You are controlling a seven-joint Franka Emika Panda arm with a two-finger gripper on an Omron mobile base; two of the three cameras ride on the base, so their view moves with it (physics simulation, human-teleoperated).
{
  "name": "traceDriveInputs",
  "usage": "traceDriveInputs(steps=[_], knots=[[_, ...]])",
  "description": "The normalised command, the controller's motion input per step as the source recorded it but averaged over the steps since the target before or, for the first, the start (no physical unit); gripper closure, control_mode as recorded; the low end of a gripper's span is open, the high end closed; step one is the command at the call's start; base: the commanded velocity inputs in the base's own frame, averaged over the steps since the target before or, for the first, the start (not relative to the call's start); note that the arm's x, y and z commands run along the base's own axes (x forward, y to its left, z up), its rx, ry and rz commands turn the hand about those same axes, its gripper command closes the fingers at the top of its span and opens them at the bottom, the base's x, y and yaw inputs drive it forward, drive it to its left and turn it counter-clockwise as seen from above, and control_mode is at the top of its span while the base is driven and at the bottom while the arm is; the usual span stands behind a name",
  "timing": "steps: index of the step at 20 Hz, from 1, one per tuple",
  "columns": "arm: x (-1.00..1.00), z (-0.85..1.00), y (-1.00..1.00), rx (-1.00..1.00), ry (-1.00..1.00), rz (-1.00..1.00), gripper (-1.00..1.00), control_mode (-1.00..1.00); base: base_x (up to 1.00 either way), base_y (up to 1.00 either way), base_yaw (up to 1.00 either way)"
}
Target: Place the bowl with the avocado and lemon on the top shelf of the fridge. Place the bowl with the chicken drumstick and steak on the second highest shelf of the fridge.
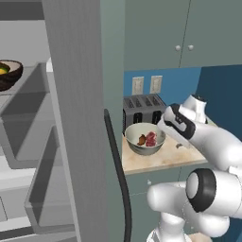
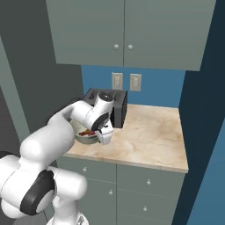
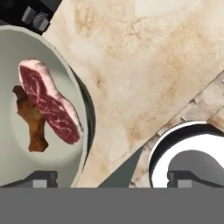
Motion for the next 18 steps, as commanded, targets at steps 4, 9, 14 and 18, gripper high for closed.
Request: traceDriveInputs(steps=[4,9,14,18], knots=[[0.26,-0.25,0.01,0.00,0.00,0.00,-1.00,-1.00,0.00,0.00,0.00],[0.23,-0.31,0.01,0.00,0.00,0.00,-1.00,-1.00,0.00,0.00,0.00],[0.26,-0.11,0.00,0.00,0.00,0.00,-1.00,-1.00,0.00,0.00,0.00],[0.28,-0.12,0.00,0.00,0.00,0.00,-1.00,-1.00,0.00,0.00,0.00]])
